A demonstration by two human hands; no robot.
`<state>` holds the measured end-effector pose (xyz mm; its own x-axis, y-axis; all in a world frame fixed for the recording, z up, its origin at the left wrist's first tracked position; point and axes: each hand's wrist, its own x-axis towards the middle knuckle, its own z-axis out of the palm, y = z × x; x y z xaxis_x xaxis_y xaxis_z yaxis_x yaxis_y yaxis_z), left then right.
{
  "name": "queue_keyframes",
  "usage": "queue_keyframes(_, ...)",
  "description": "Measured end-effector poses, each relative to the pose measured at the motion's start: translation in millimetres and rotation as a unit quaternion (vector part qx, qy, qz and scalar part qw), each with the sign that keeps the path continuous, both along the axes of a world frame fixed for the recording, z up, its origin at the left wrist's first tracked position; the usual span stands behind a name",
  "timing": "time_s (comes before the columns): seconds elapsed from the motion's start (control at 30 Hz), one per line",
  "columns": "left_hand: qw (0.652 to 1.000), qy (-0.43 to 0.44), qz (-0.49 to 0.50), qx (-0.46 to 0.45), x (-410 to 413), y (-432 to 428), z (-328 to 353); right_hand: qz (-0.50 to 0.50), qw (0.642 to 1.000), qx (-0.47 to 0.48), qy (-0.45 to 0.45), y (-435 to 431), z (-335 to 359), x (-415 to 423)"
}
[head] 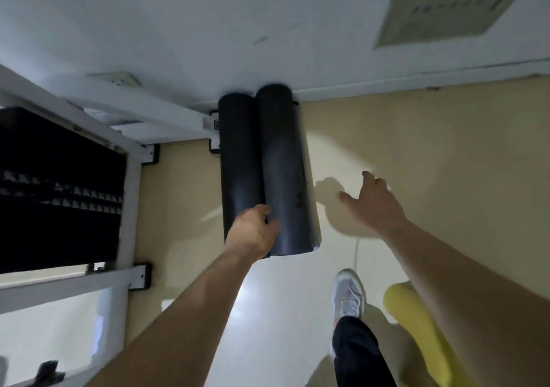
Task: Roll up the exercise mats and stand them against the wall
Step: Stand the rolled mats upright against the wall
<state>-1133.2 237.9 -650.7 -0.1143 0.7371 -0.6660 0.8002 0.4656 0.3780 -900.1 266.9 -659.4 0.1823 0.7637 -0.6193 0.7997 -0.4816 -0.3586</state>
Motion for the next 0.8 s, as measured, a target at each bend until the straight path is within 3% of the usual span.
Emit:
queue_keyframes(0.27, 0.984, 0.006, -0.172, 0.040, 63.6, -113.7, 73.9, -0.026, 0.998, 0.028, -0.052, -160.7, 87.0, 56.4)
queue_keyframes(0.47, 0.959, 0.032, -0.281, 0.032, 126.9, -212.4, 87.6, -0.034, 0.996, 0.031, -0.075, -308.7, 115.5, 122.9)
queue_keyframes(0.8, 0.903, 0.030, -0.424, 0.063, 317.9, -426.4, 116.0, -0.266, 0.960, 0.029, -0.087, -627.2, 147.7, 301.7)
